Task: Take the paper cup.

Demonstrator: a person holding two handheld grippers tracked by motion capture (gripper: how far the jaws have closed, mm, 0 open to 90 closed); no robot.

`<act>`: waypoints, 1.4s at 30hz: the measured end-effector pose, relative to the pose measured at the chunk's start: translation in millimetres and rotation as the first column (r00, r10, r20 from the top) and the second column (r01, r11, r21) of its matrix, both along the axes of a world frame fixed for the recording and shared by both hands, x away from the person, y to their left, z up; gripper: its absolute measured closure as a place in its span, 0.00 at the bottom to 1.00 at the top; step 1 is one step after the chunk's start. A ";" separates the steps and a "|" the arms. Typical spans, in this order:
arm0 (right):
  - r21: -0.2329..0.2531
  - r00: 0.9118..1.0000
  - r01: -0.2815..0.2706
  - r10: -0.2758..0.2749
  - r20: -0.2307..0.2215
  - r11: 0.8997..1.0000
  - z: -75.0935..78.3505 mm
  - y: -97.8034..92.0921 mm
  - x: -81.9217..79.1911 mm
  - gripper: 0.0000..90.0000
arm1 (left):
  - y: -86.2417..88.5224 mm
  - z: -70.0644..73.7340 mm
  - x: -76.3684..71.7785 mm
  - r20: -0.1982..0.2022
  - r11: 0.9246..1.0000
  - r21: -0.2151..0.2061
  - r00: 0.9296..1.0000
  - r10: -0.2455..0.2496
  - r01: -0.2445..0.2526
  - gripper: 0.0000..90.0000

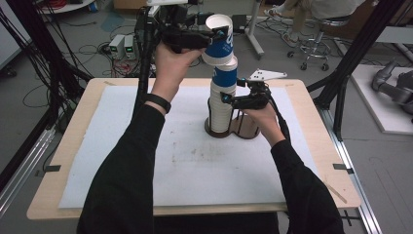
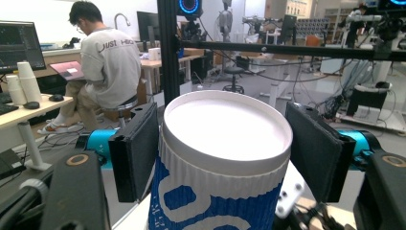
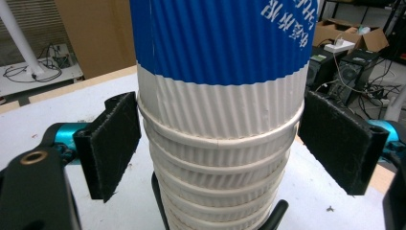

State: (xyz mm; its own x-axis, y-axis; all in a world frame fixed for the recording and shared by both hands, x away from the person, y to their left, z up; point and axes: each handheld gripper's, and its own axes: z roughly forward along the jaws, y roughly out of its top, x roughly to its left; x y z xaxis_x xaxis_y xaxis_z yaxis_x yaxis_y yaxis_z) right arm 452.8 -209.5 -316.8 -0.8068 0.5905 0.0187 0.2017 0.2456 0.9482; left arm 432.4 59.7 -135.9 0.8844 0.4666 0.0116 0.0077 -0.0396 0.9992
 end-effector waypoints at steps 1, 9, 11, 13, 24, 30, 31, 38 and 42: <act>0.000 1.000 0.000 0.000 0.001 1.000 0.0 -0.1 0.0 0.17 | 3.1 -0.4 -2.9 0.000 1.000 0.003 1.000 0.000 0.000 0.33; 0.004 1.000 0.008 -0.008 0.002 1.000 0.2 0.7 -0.8 0.17 | 26.5 -13.9 -28.4 -0.002 1.000 0.018 1.000 -0.009 0.009 0.33; 0.006 1.000 0.008 -0.008 0.000 1.000 0.2 0.5 -0.8 0.17 | 31.4 -18.5 -34.9 0.001 1.000 0.023 1.000 -0.009 0.009 0.33; 0.004 1.000 0.006 -0.006 0.002 1.000 0.4 0.5 -0.9 0.18 | 35.7 -23.1 -41.0 -0.003 0.999 0.037 1.000 -0.007 0.007 0.33; 0.005 1.000 0.004 -0.004 0.005 1.000 0.3 -0.4 -0.5 0.18 | 42.5 -56.7 -71.3 -0.007 0.996 0.091 1.000 -0.021 0.022 0.33; 0.004 1.000 0.006 -0.006 0.003 1.000 0.7 -0.6 -1.2 0.18 | 41.4 -82.5 -82.1 -0.024 0.993 0.114 0.999 -0.034 0.036 0.33; 0.005 1.000 0.005 -0.005 0.002 1.000 0.6 -0.8 -1.2 0.18 | 42.0 -86.8 -83.5 -0.029 0.993 0.112 0.999 -0.036 0.039 0.33; 0.004 1.000 0.006 -0.006 0.005 1.000 0.3 -0.7 -1.3 0.18 | 47.1 -115.7 -93.9 -0.067 0.995 0.080 0.996 -0.050 0.055 0.33; 0.004 1.000 0.007 -0.007 0.005 1.000 0.4 -0.6 -1.5 0.18 | 50.3 -131.9 -98.5 -0.093 0.996 0.066 0.994 -0.060 0.066 0.33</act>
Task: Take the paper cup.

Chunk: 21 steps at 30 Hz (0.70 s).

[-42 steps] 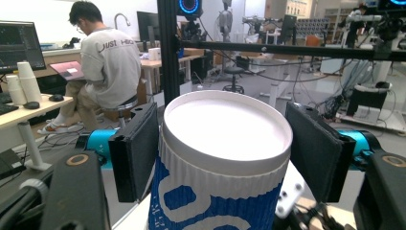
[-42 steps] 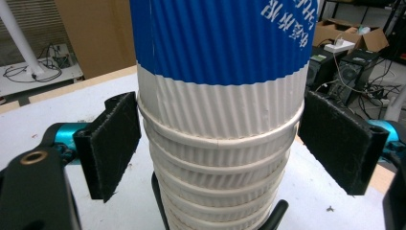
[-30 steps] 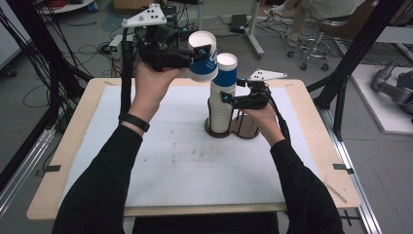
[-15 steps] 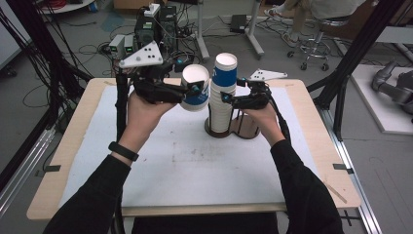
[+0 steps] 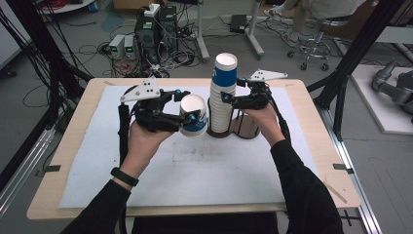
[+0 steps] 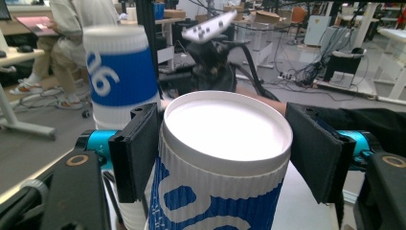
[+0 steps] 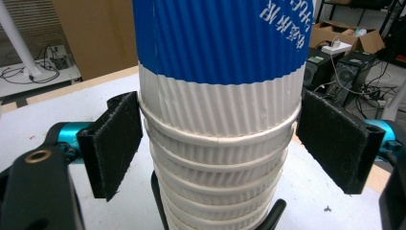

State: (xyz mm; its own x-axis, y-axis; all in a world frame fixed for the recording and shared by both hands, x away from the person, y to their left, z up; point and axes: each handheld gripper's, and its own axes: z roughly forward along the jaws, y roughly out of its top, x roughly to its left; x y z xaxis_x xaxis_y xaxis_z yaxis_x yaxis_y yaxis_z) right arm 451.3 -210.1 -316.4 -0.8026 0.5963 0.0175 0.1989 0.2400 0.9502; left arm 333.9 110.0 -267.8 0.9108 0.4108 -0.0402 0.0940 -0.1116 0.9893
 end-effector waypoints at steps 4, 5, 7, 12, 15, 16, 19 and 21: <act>0.001 1.000 0.002 -0.002 -0.001 1.000 0.0 0.2 -0.1 0.19 | 3.6 -15.9 -3.8 -0.032 1.000 -0.021 0.999 -0.006 0.005 0.33; 0.000 1.000 0.002 -0.002 0.000 1.000 0.0 0.1 -0.2 0.19 | 4.3 -19.6 -4.7 -0.038 1.000 -0.024 0.999 -0.004 0.003 0.33; -0.001 1.000 0.002 -0.002 -0.001 1.000 0.2 0.0 -0.3 0.19 | 5.7 -25.7 -6.5 -0.048 1.000 -0.030 0.999 -0.006 0.004 0.33; -0.002 1.000 0.002 -0.002 0.001 1.000 0.1 0.1 -0.2 0.19 | 9.8 -42.8 -10.8 -0.074 1.000 -0.030 0.997 -0.006 0.004 0.33; -0.002 1.000 0.003 -0.003 -0.001 1.000 0.2 0.1 -0.4 0.19 | 11.6 -50.7 -14.2 -0.080 1.000 -0.028 0.997 -0.008 0.005 0.33; -0.002 1.000 0.003 -0.003 -0.001 1.000 0.2 0.1 -0.5 0.19 | 11.8 -52.9 -15.3 -0.080 1.000 -0.022 0.997 -0.007 0.005 0.33; -0.002 1.000 0.003 -0.003 0.001 1.000 0.1 0.5 -0.4 0.19 | 12.9 -59.4 -18.3 -0.080 1.000 -0.016 0.997 -0.001 0.000 0.33; -0.001 1.000 0.004 -0.004 0.001 1.000 0.1 0.6 -0.4 0.19 | 14.1 -63.3 -19.6 -0.078 1.000 -0.017 0.997 0.003 -0.005 0.33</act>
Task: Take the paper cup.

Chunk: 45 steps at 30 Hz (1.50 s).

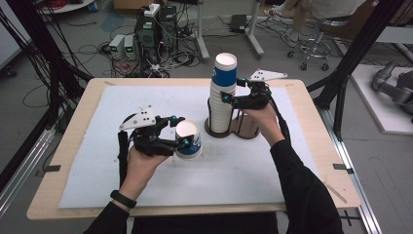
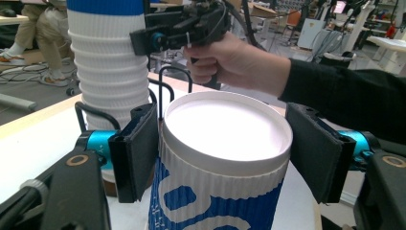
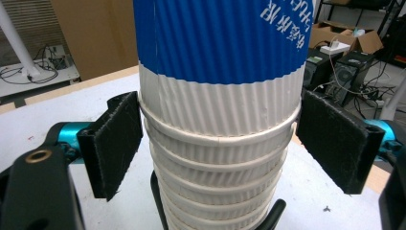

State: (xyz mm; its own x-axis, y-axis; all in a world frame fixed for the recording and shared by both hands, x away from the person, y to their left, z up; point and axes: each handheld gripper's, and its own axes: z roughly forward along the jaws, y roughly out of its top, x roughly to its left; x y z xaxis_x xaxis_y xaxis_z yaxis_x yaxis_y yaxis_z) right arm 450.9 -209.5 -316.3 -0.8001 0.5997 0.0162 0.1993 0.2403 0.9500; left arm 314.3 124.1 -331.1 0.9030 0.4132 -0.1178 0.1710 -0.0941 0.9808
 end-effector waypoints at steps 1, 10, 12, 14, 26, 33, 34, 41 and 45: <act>0.000 1.000 0.000 0.000 0.000 1.000 0.0 0.1 0.0 0.19 | 0.8 -1.9 -0.2 0.000 1.000 0.000 1.000 0.001 -0.001 0.33; -0.011 1.000 0.001 -0.001 0.006 1.000 1.0 -0.6 -1.0 0.18 | 6.7 -10.8 1.3 -0.012 1.000 -0.006 1.000 0.005 -0.005 0.33; -0.015 1.000 0.004 -0.004 0.003 1.000 1.3 -0.3 -1.9 0.18 | 6.6 -12.9 2.0 -0.007 1.000 0.001 1.000 0.016 -0.016 0.33; -0.022 1.000 0.007 -0.006 0.006 1.000 1.8 -0.4 -2.5 0.18 | 5.6 -15.2 3.1 -0.007 1.000 0.018 1.000 0.020 -0.020 0.33; -0.015 1.000 0.005 -0.005 0.006 1.000 14.8 -12.3 -17.9 0.18 | 10.0 -23.3 3.6 -0.027 1.000 0.013 0.999 0.019 -0.018 0.33; -0.019 0.999 -0.023 0.024 0.049 1.000 22.3 -16.8 -40.7 0.18 | 11.9 -25.6 5.3 -0.025 0.999 0.030 1.000 0.020 -0.019 0.33; -0.019 0.999 -0.024 0.025 0.047 1.000 22.2 -17.8 -44.7 0.18 | 11.9 -25.6 5.6 -0.028 0.999 0.028 0.999 0.018 -0.017 0.33; -0.010 0.998 -0.031 0.032 0.051 0.999 16.1 -32.3 -65.1 0.18 | 9.8 -26.0 7.2 -0.027 1.000 0.026 1.000 0.006 -0.006 0.33; 0.002 0.999 -0.033 0.033 0.043 0.999 9.3 -39.8 -76.3 0.18 | 8.7 -27.1 8.2 -0.031 1.000 0.029 1.000 0.003 -0.002 0.33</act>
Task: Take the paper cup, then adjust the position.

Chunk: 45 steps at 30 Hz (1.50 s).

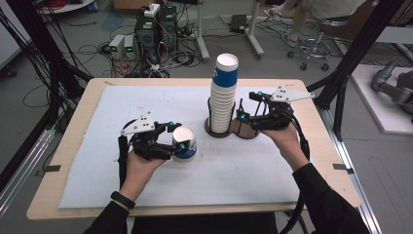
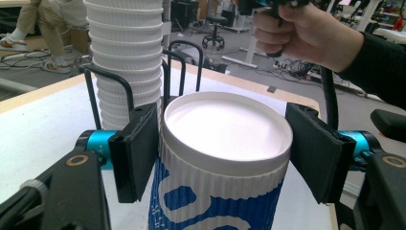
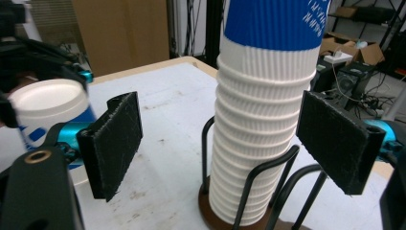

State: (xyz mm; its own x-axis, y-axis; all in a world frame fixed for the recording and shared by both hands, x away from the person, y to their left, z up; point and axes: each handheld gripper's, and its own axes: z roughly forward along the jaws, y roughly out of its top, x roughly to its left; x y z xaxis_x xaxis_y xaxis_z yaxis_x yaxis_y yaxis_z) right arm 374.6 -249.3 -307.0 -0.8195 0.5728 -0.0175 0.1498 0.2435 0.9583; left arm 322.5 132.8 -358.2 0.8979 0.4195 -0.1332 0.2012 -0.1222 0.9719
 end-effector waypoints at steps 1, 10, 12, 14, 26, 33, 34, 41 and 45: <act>0.007 1.000 0.001 -0.001 0.002 1.000 -2.3 -1.8 -3.3 0.18 | 0.3 -0.3 0.4 0.002 1.000 0.005 1.000 0.000 0.000 0.33; 0.037 1.000 0.020 -0.020 -0.011 0.999 -30.7 -15.2 -22.3 0.18 | 3.7 -3.0 0.0 -0.010 1.000 -0.002 1.000 0.009 -0.009 0.33; 0.048 1.000 0.026 -0.026 -0.011 0.999 -35.7 -17.9 -24.1 0.18 | 4.2 -3.8 0.7 -0.008 1.000 -0.002 1.000 0.010 -0.010 0.33; 0.048 1.000 0.029 -0.028 -0.009 0.998 -39.2 -19.2 -25.7 0.18 | 4.6 -4.4 0.8 -0.009 1.000 0.003 1.000 0.011 -0.011 0.33; 0.022 1.000 0.020 -0.020 -0.025 1.000 -60.3 -13.6 -37.7 0.18 | 7.8 -7.8 1.2 -0.015 1.000 0.003 1.000 0.011 -0.011 0.33; 0.027 0.999 0.027 -0.026 -0.019 0.999 -63.1 -14.6 -39.7 0.18 | 6.4 -8.8 0.6 -0.021 1.000 0.008 1.000 0.010 -0.010 0.33; 0.030 0.999 0.027 -0.027 -0.021 0.999 -62.9 -14.7 -40.5 0.18 | 5.0 -8.7 0.0 -0.020 1.000 0.008 1.000 0.009 -0.009 0.33; 0.031 1.000 0.014 -0.013 -0.024 0.999 -64.1 -14.4 -40.7 0.18 | 0.8 -6.9 -0.4 -0.019 1.000 0.008 1.000 -0.001 0.002 0.33; 0.031 0.999 -0.010 0.011 -0.032 0.999 -64.7 -12.5 -41.9 0.18 | 1.8 -5.9 -0.3 -0.019 1.000 -0.004 1.000 -0.005 0.005 0.33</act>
State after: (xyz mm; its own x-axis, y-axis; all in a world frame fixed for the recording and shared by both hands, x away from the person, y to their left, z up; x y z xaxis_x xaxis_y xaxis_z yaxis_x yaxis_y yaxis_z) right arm 332.7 -261.9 -371.7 -0.8252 0.5642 0.0263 0.1781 0.2159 0.9600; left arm 322.2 134.6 -364.1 0.8972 0.4147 -0.1518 0.2192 -0.1198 0.9683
